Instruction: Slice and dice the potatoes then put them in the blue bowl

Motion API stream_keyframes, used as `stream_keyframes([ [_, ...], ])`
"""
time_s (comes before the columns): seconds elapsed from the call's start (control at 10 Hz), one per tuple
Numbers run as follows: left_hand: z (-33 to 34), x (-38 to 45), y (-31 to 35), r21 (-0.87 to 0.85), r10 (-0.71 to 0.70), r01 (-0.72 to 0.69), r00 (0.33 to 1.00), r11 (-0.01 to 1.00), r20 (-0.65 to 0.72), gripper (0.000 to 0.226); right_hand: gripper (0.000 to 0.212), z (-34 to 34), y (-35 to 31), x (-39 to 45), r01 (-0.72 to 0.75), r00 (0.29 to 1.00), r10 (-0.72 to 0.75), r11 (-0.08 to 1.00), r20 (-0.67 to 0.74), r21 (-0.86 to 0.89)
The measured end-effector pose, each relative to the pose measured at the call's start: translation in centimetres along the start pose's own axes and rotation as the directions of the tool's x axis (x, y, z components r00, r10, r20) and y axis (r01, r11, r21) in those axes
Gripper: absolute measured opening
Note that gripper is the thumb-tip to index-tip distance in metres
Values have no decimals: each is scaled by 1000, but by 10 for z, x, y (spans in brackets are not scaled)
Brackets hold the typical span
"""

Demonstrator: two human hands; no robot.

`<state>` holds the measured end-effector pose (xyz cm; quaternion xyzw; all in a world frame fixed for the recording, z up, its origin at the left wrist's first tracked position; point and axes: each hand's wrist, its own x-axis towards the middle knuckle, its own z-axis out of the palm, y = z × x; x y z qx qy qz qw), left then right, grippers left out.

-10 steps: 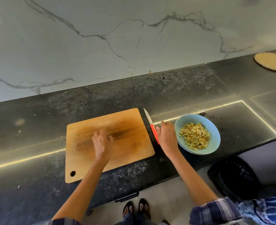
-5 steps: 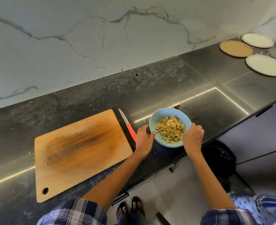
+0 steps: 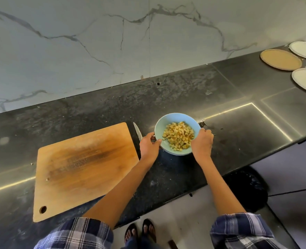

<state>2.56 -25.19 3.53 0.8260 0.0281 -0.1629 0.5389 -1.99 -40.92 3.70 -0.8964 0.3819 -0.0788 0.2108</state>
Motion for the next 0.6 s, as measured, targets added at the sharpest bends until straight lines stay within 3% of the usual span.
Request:
stream_keyframes([
  [0.4, -8, 22, 3, -76, -80, 78, 996, 994, -32, 41, 29, 5, -23, 22, 50, 999, -50, 999, 10, -1],
  [0.5, -7, 23, 4, -28, -57, 56, 998, 998, -38, 46, 27, 3, -19, 27, 42, 998, -42, 999, 56, 6],
  [0.6, -14, 13, 6, 131, 46, -38, 997, 991, -58, 52, 27, -4, -21, 24, 59, 998, -57, 997, 40, -51],
])
